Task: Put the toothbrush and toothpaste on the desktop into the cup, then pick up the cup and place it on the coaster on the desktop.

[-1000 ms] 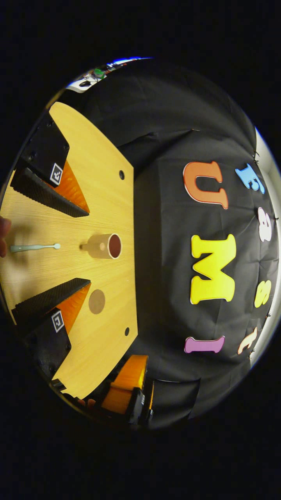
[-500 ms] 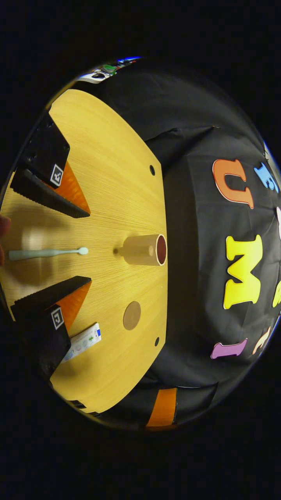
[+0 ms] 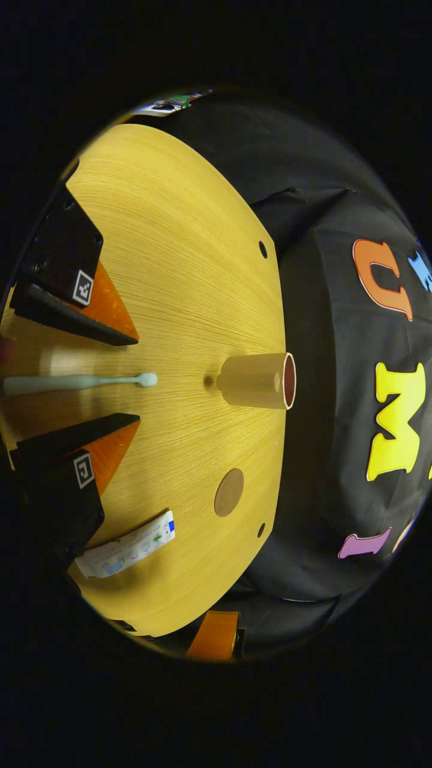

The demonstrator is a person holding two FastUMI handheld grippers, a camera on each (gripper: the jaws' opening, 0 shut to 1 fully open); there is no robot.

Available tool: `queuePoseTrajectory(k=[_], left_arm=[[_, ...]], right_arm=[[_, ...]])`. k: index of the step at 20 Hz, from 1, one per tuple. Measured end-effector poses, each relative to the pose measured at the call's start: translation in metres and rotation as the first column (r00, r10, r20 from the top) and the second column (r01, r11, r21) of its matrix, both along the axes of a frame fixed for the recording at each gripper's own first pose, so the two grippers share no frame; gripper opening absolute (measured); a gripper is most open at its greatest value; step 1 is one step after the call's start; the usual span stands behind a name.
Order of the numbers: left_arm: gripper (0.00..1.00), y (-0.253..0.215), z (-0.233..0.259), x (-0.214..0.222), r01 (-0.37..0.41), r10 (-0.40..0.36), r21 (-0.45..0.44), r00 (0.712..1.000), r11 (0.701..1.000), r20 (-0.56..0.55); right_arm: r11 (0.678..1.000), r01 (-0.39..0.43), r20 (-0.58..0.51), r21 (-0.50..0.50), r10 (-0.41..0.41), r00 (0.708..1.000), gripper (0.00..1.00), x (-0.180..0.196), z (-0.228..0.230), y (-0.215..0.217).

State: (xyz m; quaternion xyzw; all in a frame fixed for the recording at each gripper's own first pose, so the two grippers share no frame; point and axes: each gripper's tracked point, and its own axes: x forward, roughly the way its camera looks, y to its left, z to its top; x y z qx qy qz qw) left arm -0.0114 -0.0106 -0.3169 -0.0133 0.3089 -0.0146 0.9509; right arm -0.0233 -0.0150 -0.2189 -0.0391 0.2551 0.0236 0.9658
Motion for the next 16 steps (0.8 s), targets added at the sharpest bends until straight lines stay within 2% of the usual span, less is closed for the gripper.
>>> queuePoseTrajectory(k=[1, 5, 7, 8, 10, 11, 13, 16], left_arm=[[0.69, -0.0003, -0.0023, 0.001, 0.003, -0.003, 0.003, 1.0, 1.0, -0.003], [0.56, 0.0008, -0.0071, 0.0047, 0.006, -0.005, 0.025, 1.0, 1.0, -0.01], [0.56, 0.0005, -0.0073, 0.0047, 0.008, -0.008, 0.029, 1.0, 1.0, -0.014], [0.48, 0.0005, -0.0074, 0.0037, 0.009, -0.008, 0.029, 1.0, 1.0, -0.016], [0.42, 0.0012, -0.0067, 0.0034, 0.013, -0.013, 0.036, 1.0, 0.999, -0.02], [0.36, 0.0016, -0.0064, 0.003, 0.015, -0.015, 0.041, 1.0, 0.999, -0.022], [0.28, 0.0006, -0.0071, 0.0031, 0.019, -0.018, 0.045, 1.0, 0.999, -0.025], [0.2, 0.0005, -0.008, 0.0042, 0.023, -0.021, 0.063, 0.999, 0.998, -0.036]], right_arm=[[1.0, 0.003, -0.002, -0.001, -0.003, 1.0, 0.95, 0.0001, -0.0005, -0.001], [1.0, 0.016, -0.008, 0.003, -0.016, 1.0, 0.96, 0.0022, -0.0011, -0.0037], [1.0, 0.017, -0.006, 0.004, -0.017, 1.0, 0.96, 0.0029, -0.0005, -0.003], [1.0, 0.014, -0.007, 0.004, -0.014, 1.0, 0.98, 0.0033, 0.0, -0.0016], [1.0, 0.012, -0.007, 0.005, -0.012, 1.0, 0.99, 0.0035, 0.0, 0.0003], [1.0, 0.012, -0.007, 0.005, -0.011, 1.0, 0.96, 0.0033, -0.0004, 0.0013], [1.0, 0.01, -0.01, 0.006, -0.01, 1.0, 0.98, 0.0033, -0.0011, 0.0022], [1.0, 0.011, -0.008, 0.003, -0.011, 1.0, 0.95, 0.0033, -0.0004, 0.001]])
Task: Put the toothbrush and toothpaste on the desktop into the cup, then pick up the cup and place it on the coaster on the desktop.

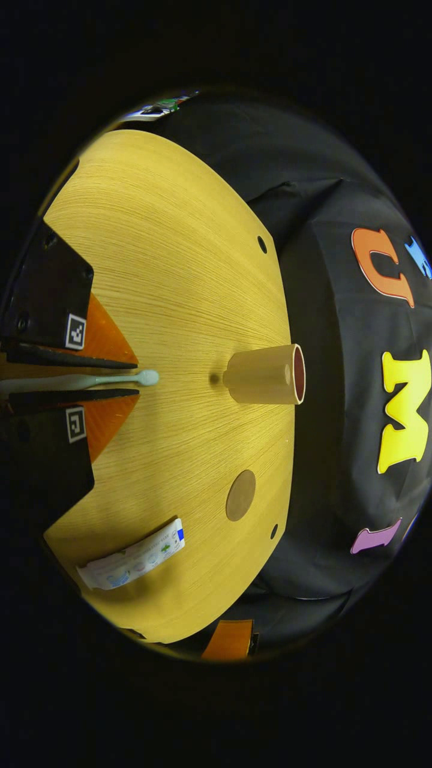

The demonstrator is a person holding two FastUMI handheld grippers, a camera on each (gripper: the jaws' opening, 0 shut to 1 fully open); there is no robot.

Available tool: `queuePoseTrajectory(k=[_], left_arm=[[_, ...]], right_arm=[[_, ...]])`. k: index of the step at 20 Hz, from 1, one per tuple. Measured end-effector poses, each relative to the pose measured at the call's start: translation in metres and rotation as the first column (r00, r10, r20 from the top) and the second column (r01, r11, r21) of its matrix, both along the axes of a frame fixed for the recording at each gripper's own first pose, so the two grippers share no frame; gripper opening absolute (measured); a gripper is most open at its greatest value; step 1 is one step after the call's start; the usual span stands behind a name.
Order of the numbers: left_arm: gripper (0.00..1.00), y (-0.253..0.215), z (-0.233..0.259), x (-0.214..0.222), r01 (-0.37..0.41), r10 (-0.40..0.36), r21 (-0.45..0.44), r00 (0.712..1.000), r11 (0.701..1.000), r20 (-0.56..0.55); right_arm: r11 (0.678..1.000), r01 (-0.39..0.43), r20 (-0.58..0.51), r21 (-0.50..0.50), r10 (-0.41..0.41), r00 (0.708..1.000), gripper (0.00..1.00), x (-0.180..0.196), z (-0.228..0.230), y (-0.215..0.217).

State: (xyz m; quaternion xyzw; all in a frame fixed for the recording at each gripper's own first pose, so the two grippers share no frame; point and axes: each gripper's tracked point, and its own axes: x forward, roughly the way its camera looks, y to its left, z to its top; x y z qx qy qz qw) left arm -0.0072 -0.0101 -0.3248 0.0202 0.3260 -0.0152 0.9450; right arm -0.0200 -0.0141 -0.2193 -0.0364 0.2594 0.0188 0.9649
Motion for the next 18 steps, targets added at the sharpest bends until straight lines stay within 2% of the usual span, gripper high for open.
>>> queuePoseTrajectory(k=[3, 5, 8, 13, 15, 18], left_arm=[[0.1, 0.004, 0.0, 0.0, -0.006, 0.006, 0.021, 1.0, 1.0, -0.012], [0.06, 0.006, 0.001, -0.002, -0.024, 0.024, 0.019, 1.0, 1.0, -0.019], [0.04, 0.008, 0.005, -0.003, -0.037, 0.037, 0.006, 0.999, 0.999, -0.011], [0.03, 0.008, 0.026, -0.006, -0.033, 0.033, -0.013, 0.999, 0.999, 0.024], [0.03, 0.009, 0.038, -0.009, -0.036, 0.038, -0.029, 0.998, 0.999, 0.05], [0.03, 0.011, 0.056, -0.016, -0.048, 0.052, -0.041, 0.994, 0.998, 0.097]], right_arm=[[1.0, 0.001, 0.003, -0.001, -0.001, 1.0, 0.95, 0.0, 0.0, -0.001], [1.0, -0.001, 0.008, -0.003, 0.001, 1.0, 0.95, 0.0, 0.002, -0.001], [1.0, -0.002, 0.016, -0.006, 0.002, 1.0, 0.98, -0.001, 0.003, -0.001], [1.0, -0.009, -0.002, 0.0, 0.009, 1.0, 0.95, -0.004, -0.005, 0.001], [1.0, -0.008, -0.012, 0.005, 0.008, 1.0, 0.98, -0.004, -0.011, 0.002], [1.0, -0.013, -0.018, 0.002, 0.013, 1.0, 0.95, -0.009, -0.017, 0.003]])
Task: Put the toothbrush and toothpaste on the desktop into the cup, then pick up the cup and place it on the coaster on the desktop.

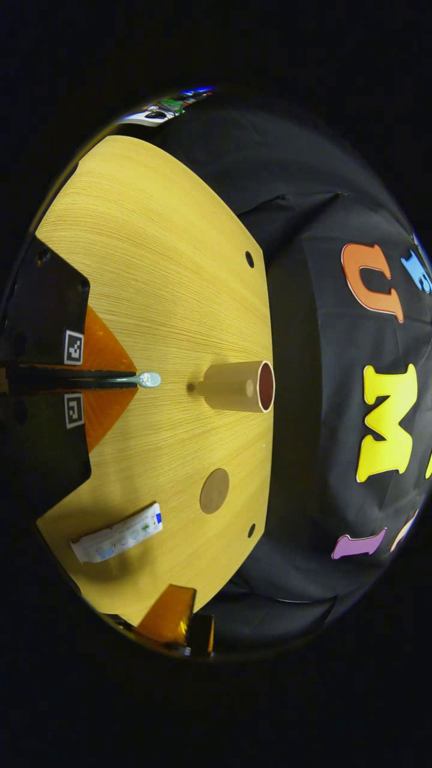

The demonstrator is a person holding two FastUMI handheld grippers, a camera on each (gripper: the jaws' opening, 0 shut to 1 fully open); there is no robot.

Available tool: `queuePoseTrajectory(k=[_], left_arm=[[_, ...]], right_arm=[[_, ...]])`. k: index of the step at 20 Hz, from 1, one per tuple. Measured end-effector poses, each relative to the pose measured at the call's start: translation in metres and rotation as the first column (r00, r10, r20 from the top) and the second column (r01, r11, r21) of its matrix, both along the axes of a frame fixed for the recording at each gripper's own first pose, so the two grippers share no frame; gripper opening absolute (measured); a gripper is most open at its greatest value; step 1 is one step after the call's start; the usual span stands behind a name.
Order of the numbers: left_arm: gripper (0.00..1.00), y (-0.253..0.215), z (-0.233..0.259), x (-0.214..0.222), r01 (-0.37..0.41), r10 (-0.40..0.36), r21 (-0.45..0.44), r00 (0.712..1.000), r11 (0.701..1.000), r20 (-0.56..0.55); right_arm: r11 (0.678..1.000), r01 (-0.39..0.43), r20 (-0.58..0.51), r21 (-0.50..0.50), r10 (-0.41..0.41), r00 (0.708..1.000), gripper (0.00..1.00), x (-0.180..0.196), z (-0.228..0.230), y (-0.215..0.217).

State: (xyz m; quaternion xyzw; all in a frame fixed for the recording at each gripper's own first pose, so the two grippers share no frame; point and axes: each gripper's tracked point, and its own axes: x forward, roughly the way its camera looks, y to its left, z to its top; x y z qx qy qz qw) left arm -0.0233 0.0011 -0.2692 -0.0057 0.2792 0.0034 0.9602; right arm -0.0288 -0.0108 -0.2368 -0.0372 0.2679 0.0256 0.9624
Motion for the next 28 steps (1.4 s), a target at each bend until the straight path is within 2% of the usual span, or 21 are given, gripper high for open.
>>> queuePoseTrajectory(k=[5, 10, 19, 25, 26, 28], left_arm=[[0.03, -0.001, 0.027, -0.007, 0.012, -0.012, 0.004, 0.998, 1.0, 0.067], [0.03, 0.005, 0.065, -0.007, -0.006, 0.009, -0.021, 0.991, 1.0, 0.136], [0.03, 0.01, 0.105, -0.009, -0.011, 0.018, -0.037, 0.978, 0.999, 0.207], [0.03, 0.017, 0.137, -0.005, -0.017, 0.026, -0.04, 0.966, 0.999, 0.256], [0.03, 0.018, 0.141, -0.004, -0.018, 0.028, -0.04, 0.964, 0.999, 0.263], [0.03, 0.02, 0.146, -0.001, -0.019, 0.03, -0.042, 0.961, 0.999, 0.274]], right_arm=[[1.0, -0.018, -0.023, 0.003, 0.018, 1.0, 0.95, -0.004, -0.011, 0.008], [1.0, -0.022, -0.05, 0.022, 0.023, 0.998, 0.95, -0.004, -0.021, 0.013], [0.999, -0.017, -0.086, 0.03, 0.019, 0.996, 0.95, -0.005, -0.039, 0.018], [0.999, -0.027, -0.151, 0.043, 0.033, 0.988, 0.95, -0.004, -0.066, 0.034], [0.999, -0.03, -0.161, 0.041, 0.036, 0.986, 0.93, -0.003, -0.07, 0.036], [0.999, -0.032, -0.175, 0.034, 0.037, 0.984, 0.96, -0.003, -0.079, 0.039]])
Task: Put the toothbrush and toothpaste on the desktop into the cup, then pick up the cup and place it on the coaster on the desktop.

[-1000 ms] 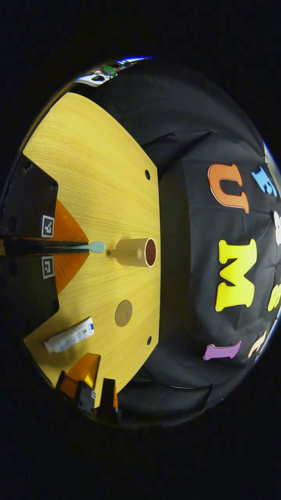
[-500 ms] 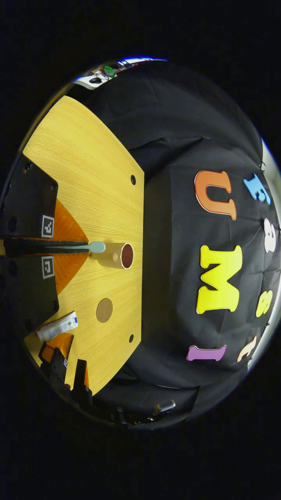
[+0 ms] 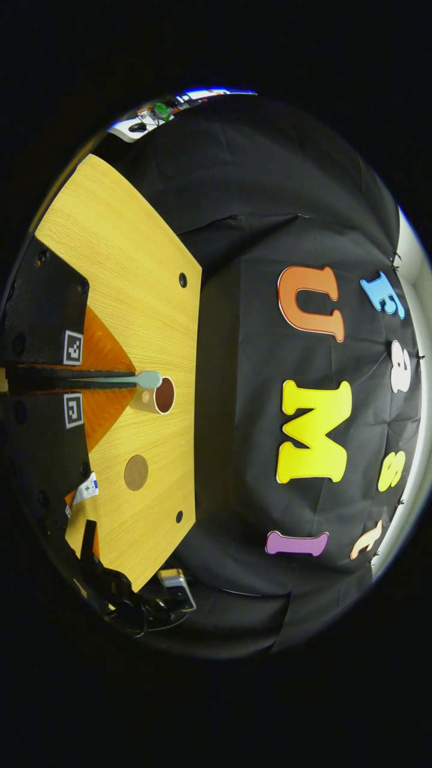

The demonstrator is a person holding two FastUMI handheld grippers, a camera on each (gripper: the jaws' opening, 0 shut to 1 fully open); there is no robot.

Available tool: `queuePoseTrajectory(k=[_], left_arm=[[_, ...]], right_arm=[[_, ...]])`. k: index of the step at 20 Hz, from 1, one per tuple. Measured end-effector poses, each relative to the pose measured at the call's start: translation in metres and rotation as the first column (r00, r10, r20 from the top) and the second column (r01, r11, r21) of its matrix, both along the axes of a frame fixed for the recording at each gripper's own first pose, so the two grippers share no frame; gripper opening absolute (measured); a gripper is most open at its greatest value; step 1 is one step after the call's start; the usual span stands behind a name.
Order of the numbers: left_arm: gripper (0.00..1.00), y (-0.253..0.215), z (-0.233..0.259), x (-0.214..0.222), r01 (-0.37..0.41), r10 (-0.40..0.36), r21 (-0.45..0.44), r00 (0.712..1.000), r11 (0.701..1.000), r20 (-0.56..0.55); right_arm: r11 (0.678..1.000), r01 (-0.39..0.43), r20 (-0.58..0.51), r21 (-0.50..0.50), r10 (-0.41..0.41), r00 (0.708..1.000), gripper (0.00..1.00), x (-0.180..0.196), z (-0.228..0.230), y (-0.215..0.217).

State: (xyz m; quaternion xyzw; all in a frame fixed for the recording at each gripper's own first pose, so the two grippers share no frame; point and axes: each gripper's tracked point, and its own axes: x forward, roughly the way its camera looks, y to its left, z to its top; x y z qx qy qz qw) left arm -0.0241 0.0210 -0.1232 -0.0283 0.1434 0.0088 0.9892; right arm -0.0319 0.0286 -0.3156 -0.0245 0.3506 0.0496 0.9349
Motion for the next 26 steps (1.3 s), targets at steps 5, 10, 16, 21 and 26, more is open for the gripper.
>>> queuePoseTrajectory(k=[5, 10, 16, 21, 26], left_arm=[[0.03, 0.002, 0.012, 0.006, 0.0, 0.0, -0.013, 1.0, 1.0, 0.018], [0.03, 0.006, 0.016, 0.01, 0.004, -0.004, -0.011, 1.0, 1.0, 0.026], [0.03, 0.009, 0.018, 0.014, -0.004, 0.005, -0.019, 1.0, 1.0, 0.029], [0.03, 0.013, 0.019, 0.023, -0.005, 0.006, -0.032, 0.999, 0.999, 0.037], [0.03, 0.014, 0.036, 0.063, 0.0, 0.006, -0.069, 0.996, 0.998, 0.091]], right_arm=[[1.0, 0.024, -0.048, -0.012, -0.025, 0.999, 0.68, 0.002, -0.018, -0.003], [0.999, 0.042, -0.113, -0.005, -0.043, 0.993, 0.54, 0.004, -0.028, -0.002], [1.0, 0.012, -0.134, -0.018, -0.014, 0.991, 0.43, 0.006, -0.026, -0.001], [1.0, 0.023, -0.098, 0.017, -0.021, 0.995, 0.24, 0.015, -0.006, 0.001], [0.997, 0.037, -0.012, 0.063, -0.036, 0.999, 0.24, 0.039, 0.04, 0.003]])
